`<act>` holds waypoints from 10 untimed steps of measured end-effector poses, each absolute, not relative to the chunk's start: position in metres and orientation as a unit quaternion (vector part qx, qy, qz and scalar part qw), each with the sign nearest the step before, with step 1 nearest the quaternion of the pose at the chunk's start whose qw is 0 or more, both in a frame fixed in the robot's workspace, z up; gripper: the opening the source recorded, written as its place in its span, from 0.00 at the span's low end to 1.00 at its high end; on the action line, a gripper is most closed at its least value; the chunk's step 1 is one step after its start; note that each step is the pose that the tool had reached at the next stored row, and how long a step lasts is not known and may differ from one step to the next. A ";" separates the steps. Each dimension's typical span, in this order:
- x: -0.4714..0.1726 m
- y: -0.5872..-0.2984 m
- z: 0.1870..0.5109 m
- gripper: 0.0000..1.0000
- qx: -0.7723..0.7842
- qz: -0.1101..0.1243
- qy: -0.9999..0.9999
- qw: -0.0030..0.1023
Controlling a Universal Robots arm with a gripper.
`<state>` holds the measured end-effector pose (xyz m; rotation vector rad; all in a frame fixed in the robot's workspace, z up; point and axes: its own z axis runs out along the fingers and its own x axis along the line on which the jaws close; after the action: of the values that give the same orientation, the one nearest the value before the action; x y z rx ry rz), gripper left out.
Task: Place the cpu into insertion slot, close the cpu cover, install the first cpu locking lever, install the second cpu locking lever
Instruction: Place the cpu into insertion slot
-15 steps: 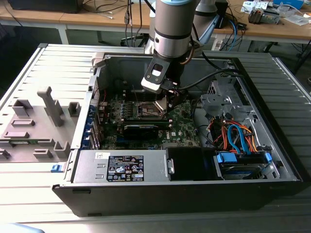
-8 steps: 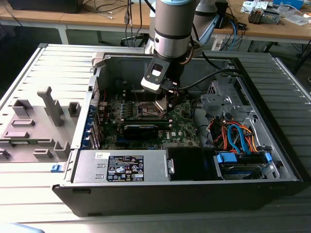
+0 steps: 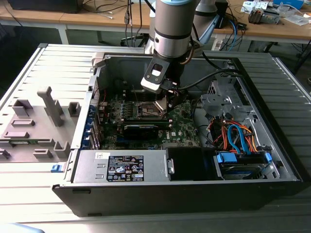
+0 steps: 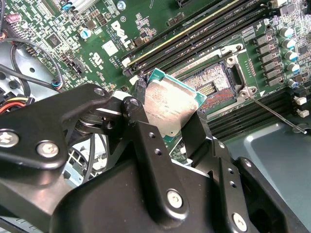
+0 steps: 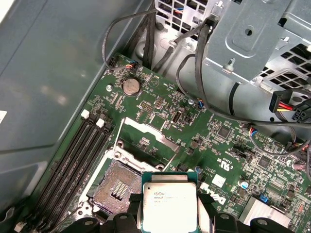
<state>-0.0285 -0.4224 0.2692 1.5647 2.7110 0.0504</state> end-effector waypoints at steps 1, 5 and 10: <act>-0.029 -0.422 0.269 0.55 0.500 0.016 0.866 0.006; -0.029 -0.422 0.269 0.55 0.501 0.016 0.865 0.006; -0.029 -0.422 0.269 0.55 0.502 0.016 0.865 0.006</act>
<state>-0.0286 -0.4224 0.2692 1.5721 2.7066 0.0503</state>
